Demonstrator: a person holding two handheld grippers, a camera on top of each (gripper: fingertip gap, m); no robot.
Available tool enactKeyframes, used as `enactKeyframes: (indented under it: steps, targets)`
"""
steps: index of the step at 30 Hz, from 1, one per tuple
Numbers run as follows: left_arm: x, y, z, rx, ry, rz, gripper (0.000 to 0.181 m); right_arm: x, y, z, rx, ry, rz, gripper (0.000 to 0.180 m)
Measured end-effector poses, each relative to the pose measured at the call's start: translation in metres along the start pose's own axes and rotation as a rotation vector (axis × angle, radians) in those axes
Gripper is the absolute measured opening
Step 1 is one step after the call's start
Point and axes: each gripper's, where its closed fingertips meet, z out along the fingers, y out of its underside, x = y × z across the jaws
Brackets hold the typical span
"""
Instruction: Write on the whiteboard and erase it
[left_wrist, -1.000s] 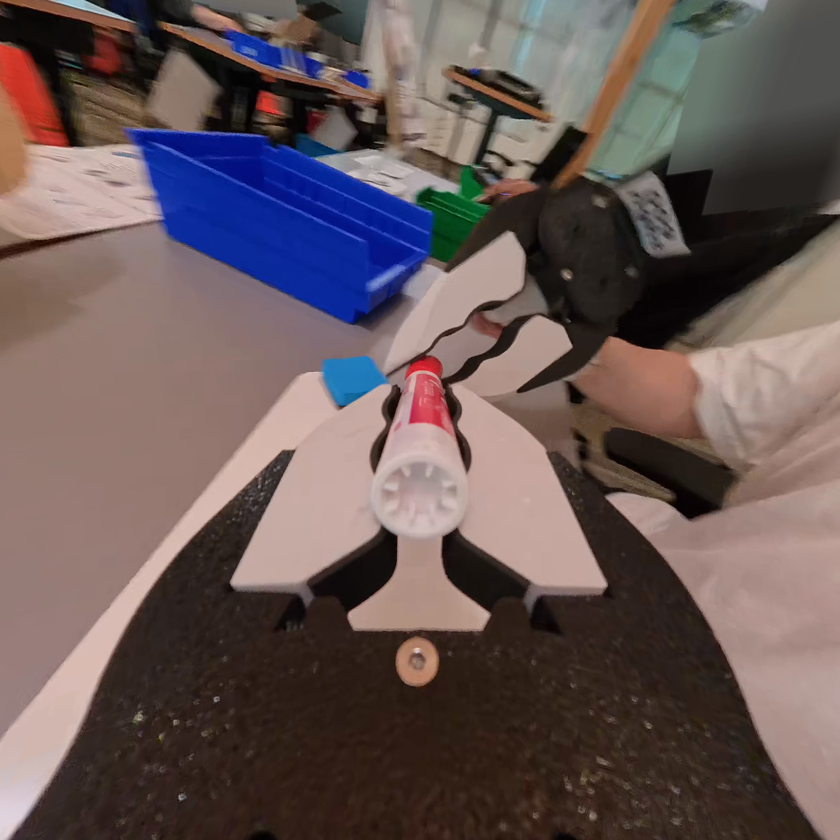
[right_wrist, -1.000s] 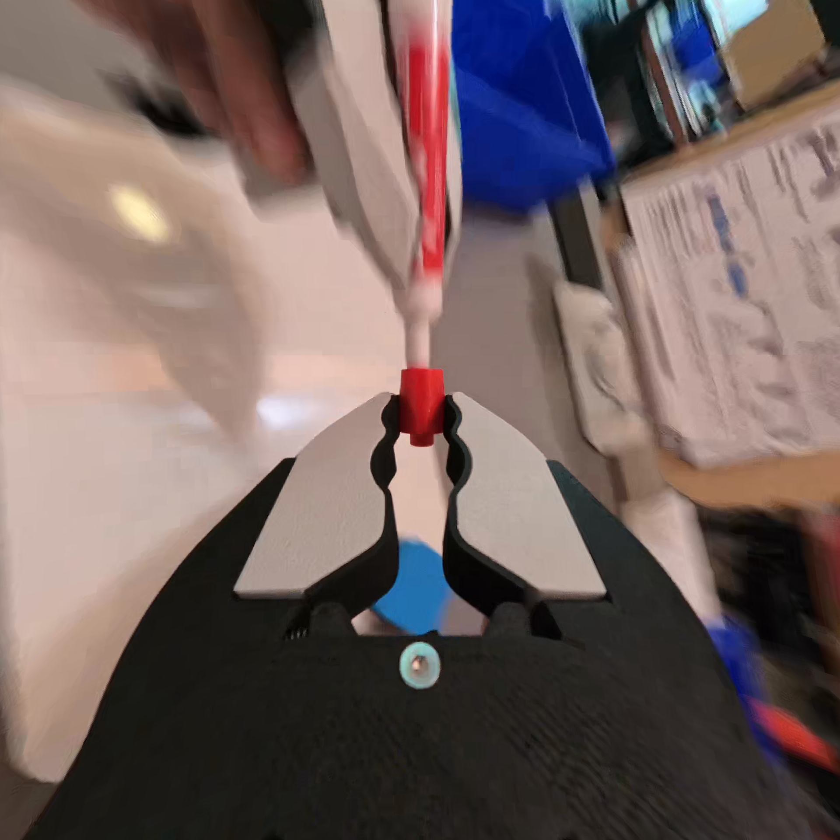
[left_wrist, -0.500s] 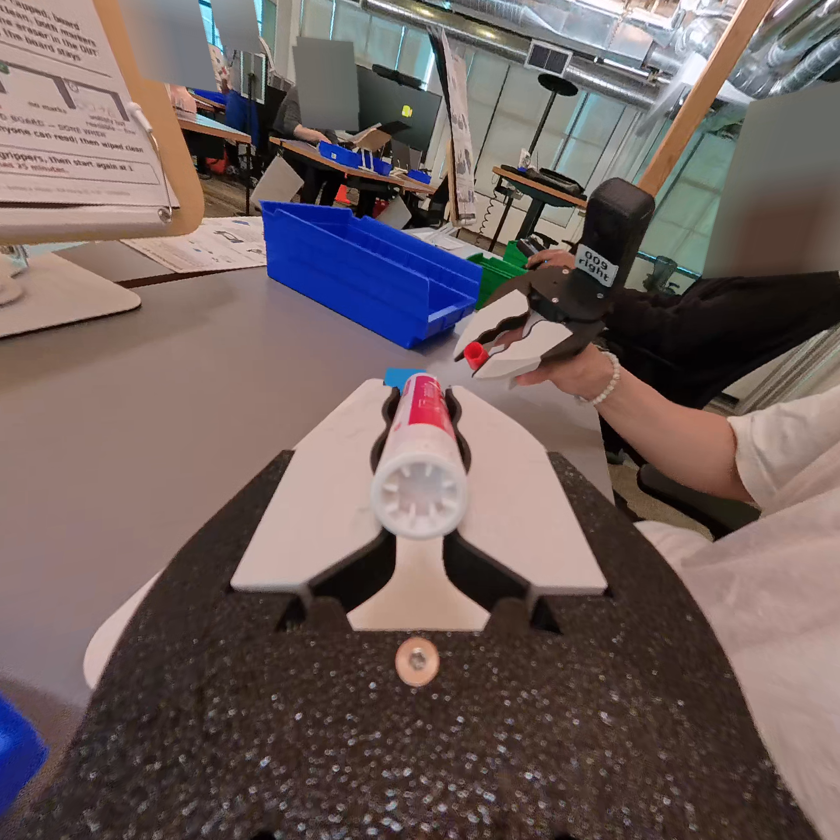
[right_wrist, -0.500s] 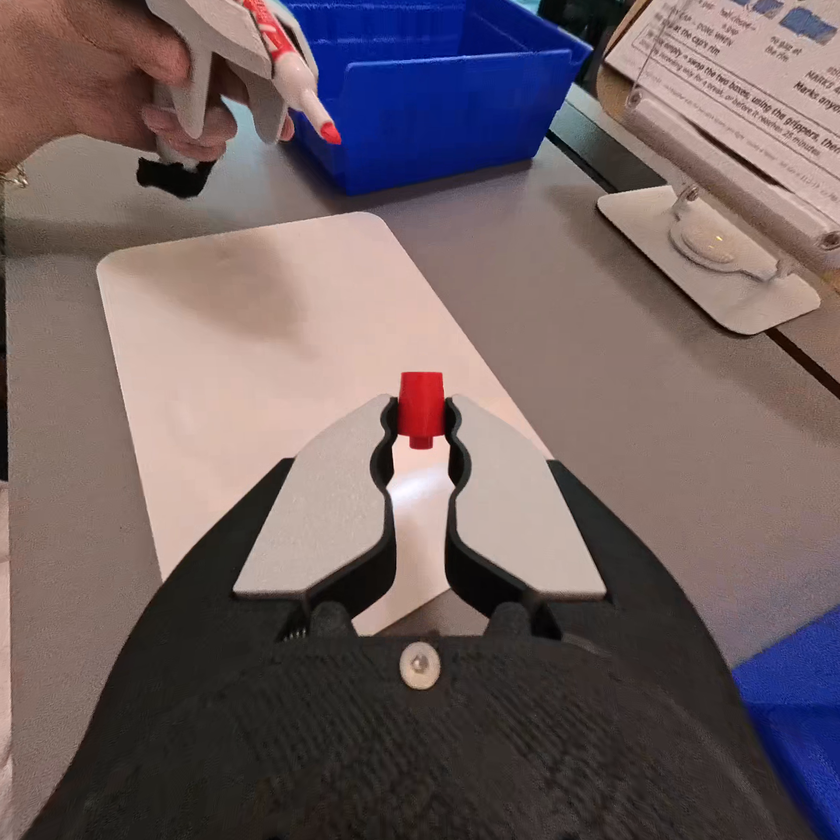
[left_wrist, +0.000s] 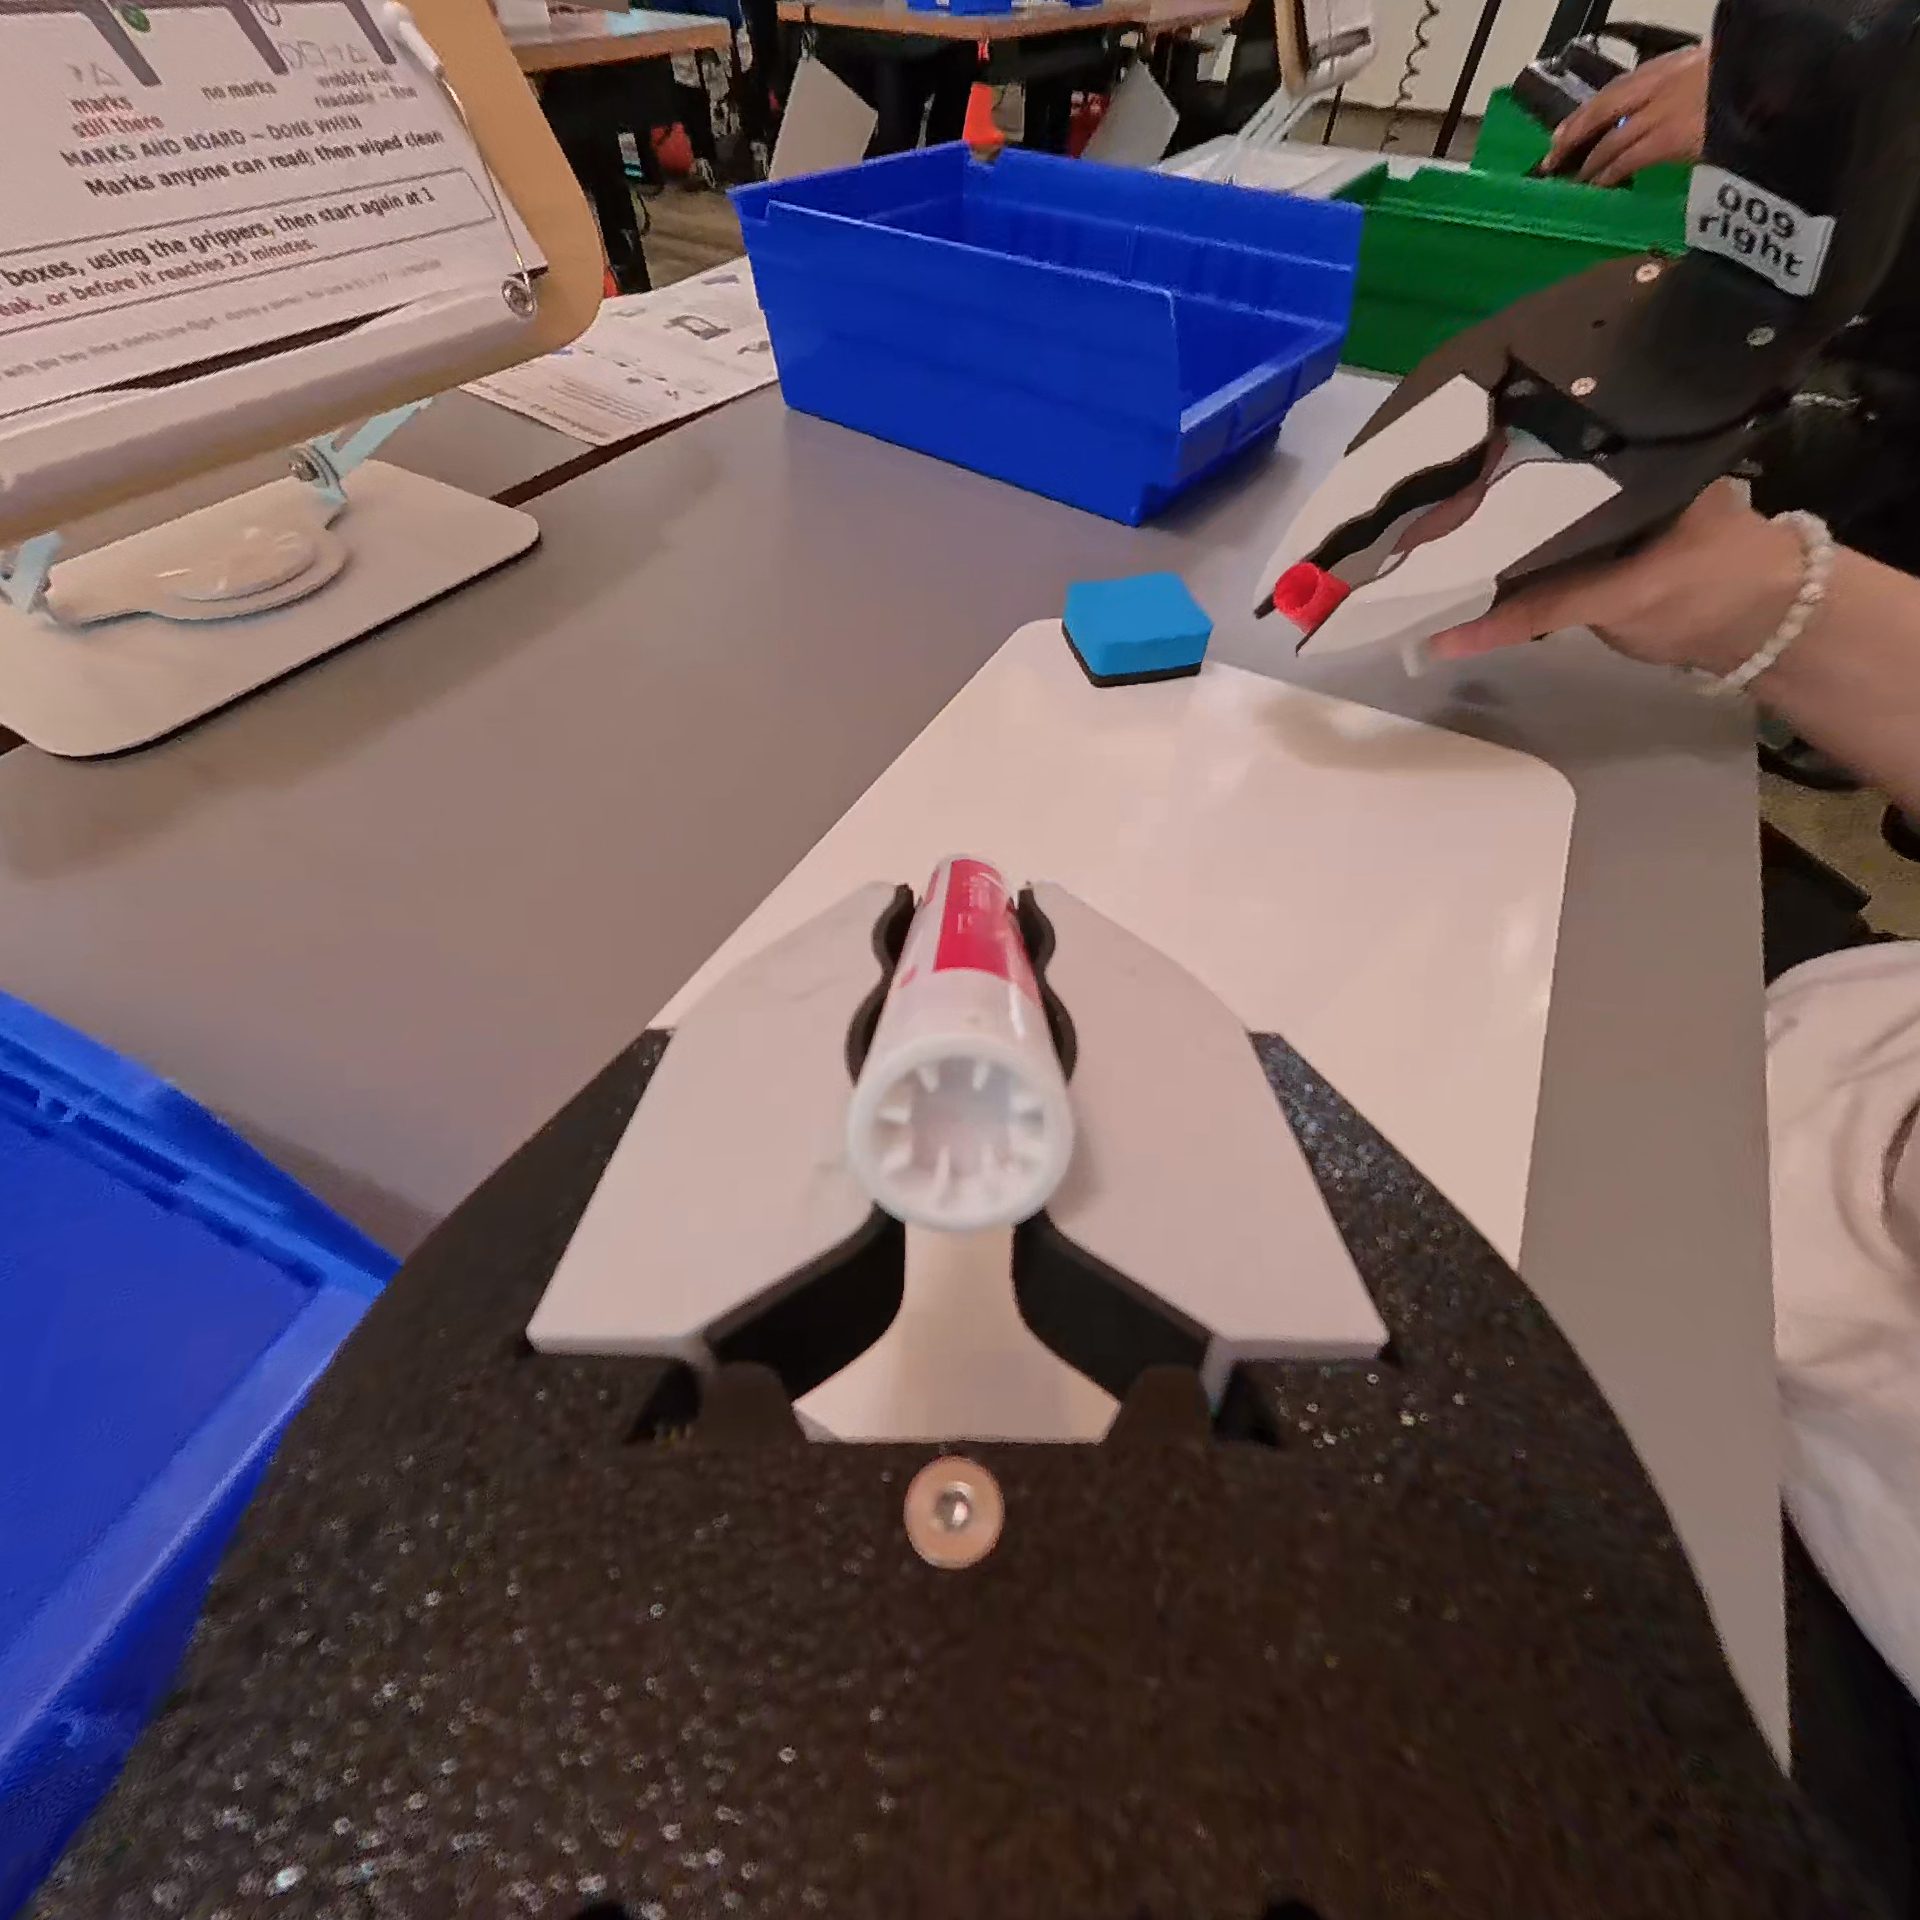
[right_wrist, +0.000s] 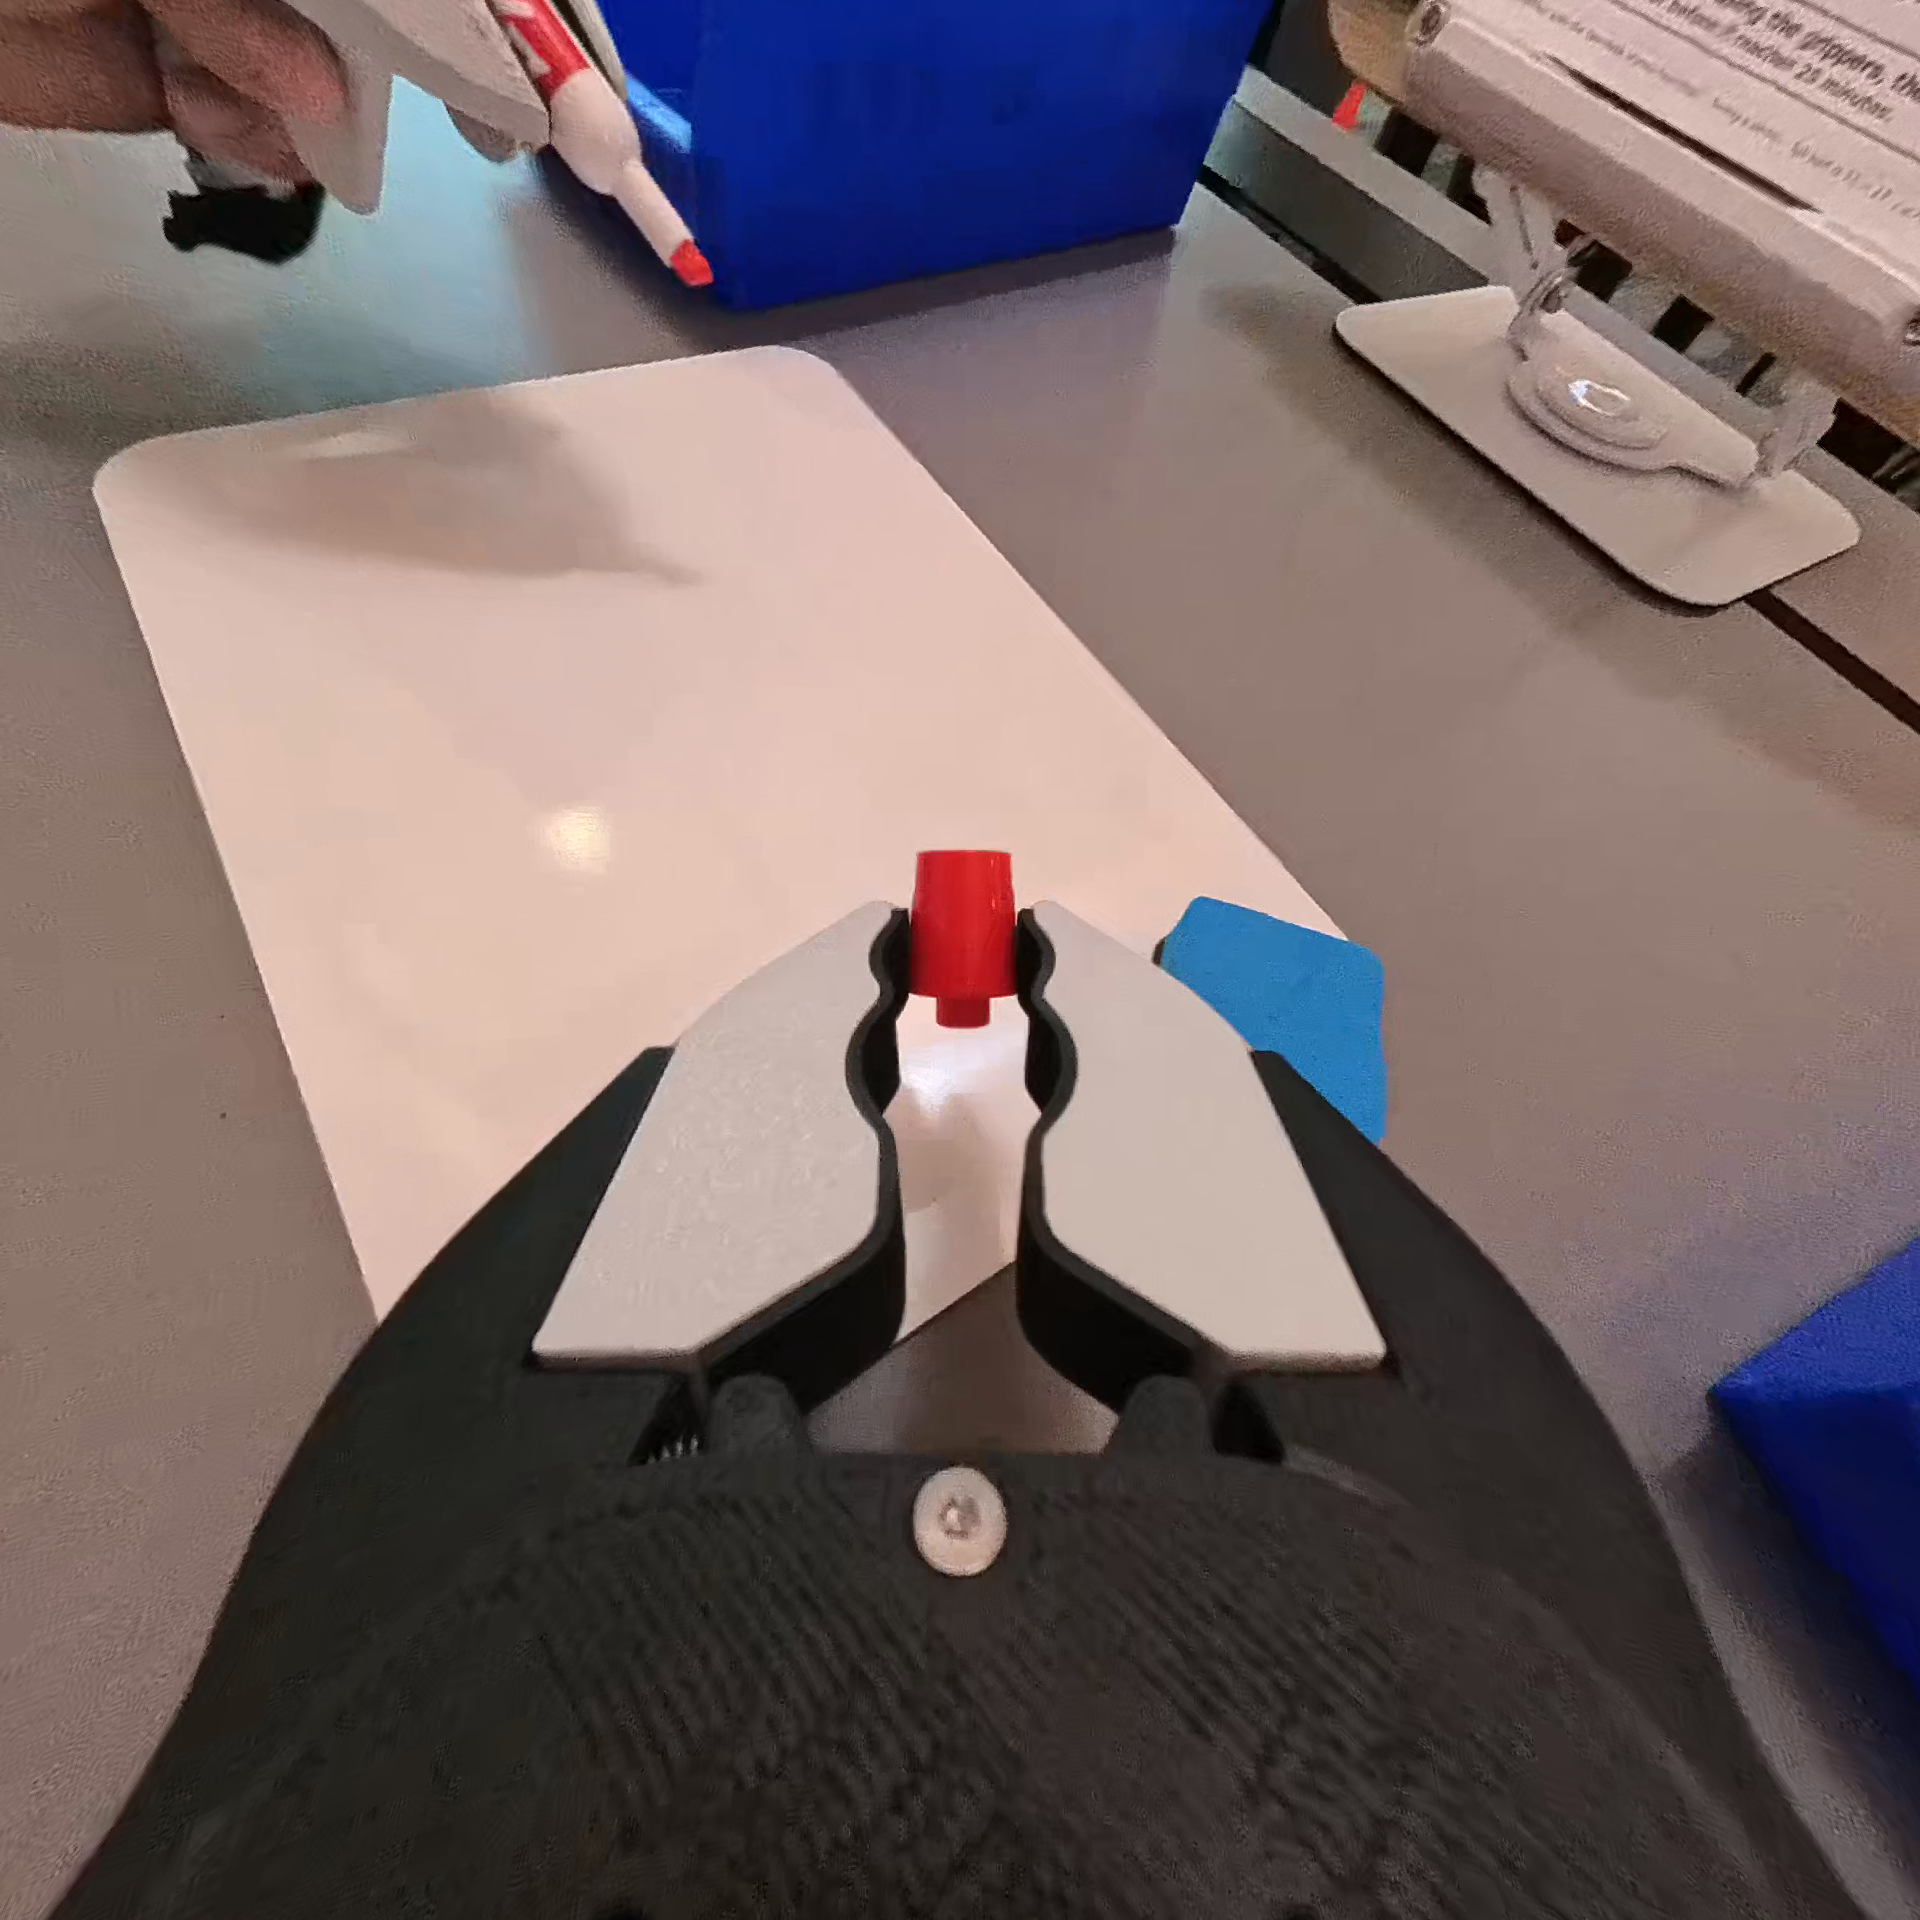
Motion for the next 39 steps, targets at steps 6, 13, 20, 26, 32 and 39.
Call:
enactKeyframes:
  steps: [6, 13, 20, 26, 32, 39]
  targets:
    - [0.002, -0.006, -0.008, 0.042, 0.022, -0.071, 0.019, -0.007, 0.000, 0.004, -0.012, -0.080, 0.028, 0.020]
    - [0.005, -0.008, -0.007, 0.052, -0.022, -0.044, 0.020, -0.011, -0.003, 0.003, -0.020, -0.088, 0.011, 0.020]
    - [0.009, -0.006, 0.000, 0.057, -0.009, -0.109, 0.019, -0.012, -0.001, -0.001, -0.024, -0.084, 0.013, 0.020]
    - [0.013, -0.018, -0.005, 0.090, -0.005, -0.115, 0.019, -0.014, -0.011, -0.007, 0.010, -0.114, 0.032, 0.020]
    - [0.013, -0.015, -0.006, 0.063, 0.008, -0.133, 0.019, -0.012, -0.014, -0.006, 0.017, -0.109, 0.026, 0.020]
    - [0.003, 0.000, -0.002, -0.057, -0.060, -0.046, 0.019, -0.016, -0.006, 0.006, -0.025, -0.125, 0.016, 0.020]
